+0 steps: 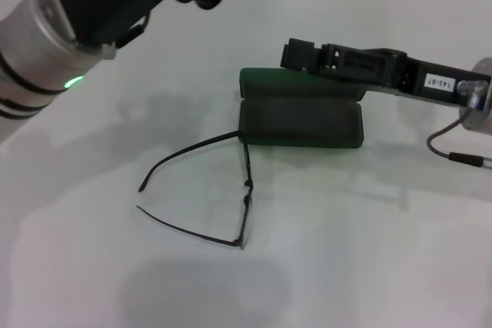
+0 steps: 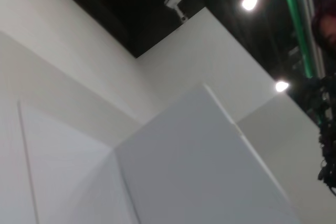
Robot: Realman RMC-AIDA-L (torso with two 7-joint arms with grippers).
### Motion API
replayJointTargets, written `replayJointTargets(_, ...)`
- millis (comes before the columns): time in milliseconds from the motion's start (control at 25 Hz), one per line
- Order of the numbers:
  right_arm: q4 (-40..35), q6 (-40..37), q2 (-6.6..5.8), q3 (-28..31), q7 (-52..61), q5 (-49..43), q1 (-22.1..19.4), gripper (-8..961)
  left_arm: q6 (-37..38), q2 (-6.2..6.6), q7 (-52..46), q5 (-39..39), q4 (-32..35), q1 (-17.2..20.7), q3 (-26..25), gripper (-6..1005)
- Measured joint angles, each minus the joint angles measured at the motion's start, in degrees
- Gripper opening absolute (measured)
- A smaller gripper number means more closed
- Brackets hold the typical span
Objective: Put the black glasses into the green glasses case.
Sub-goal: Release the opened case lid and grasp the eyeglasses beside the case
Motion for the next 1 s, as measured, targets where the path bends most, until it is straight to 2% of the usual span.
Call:
replayJointTargets(160,-3.37,-0.10,-0.28,0.01,-0.22,-0.07,-3.69,478,-1.38,0.21,-0.58,-0.16,-0.17,1.96,0.01,56)
replayJointTargets(280,-6.01,-0.33,-0.34,0.01,-1.03,-0.34,-5.91,478,-5.90,0.82,-6.41,0.99,0.52,4.36,-0.17,58)
replayJointTargets(320,-8.89,-0.90,-0.36,0.00,-3.91,-0.56,-8.91,478,-7.72,1.27,-9.30,1.86,1.07,5.09,-0.32,59)
replayJointTargets(360,-9.34,-1.02,-0.42,0.00,-4.65,-0.60,-9.61,477,-9.66,1.96,-12.65,3.79,1.71,5.83,-0.40,61)
replayJointTargets(400,-9.83,-1.21,-0.57,0.00,-6.04,-0.85,-10.45,477,-13.60,3.68,-20.41,9.03,3.28,7.16,-0.54,63)
replayJointTargets(440,-10.38,-1.34,-0.74,0.00,-7.15,-1.21,-11.21,477,-13.60,3.68,-20.41,9.03,3.28,7.16,-0.54,64)
replayJointTargets(520,-12.21,-1.35,-1.05,0.00,-9.24,-3.24,-12.81,477,-16.28,5.18,-28.03,16.04,5.48,8.11,-0.59,80)
replayJointTargets(640,-15.91,-0.58,-1.20,0.40,-11.89,-8.30,-14.54,477,-19.29,6.14,-40.41,27.28,12.32,9.65,-0.62,122)
replayJointTargets(760,-17.98,1.38,-1.16,0.73,-14.28,-11.21,-15.65,476,-21.47,5.68,-55.71,39.30,23.88,11.43,-0.70,164)
replayJointTargets(840,-18.64,2.51,-1.32,0.73,-15.95,-12.16,-15.85,476,-21.47,5.68,-55.71,39.30,23.88,11.43,-0.70,192)
replayJointTargets(880,-19.24,2.84,-1.45,0.74,-17.04,-12.96,-15.91,476,-21.56,5.28,-59.43,42.44,27.40,11.86,-0.74,206)
replayJointTargets(960,-22.15,3.21,-1.55,0.74,-19.22,-16.78,-16.15,476,-21.59,2.28,-71.36,54.19,41.78,13.53,-1.30,222)
replayJointTargets(1000,-23.77,3.36,-1.46,0.75,-19.92,-18.45,-16.25,475,-21.60,2.00,-71.87,55.06,42.96,13.69,-1.43,225)
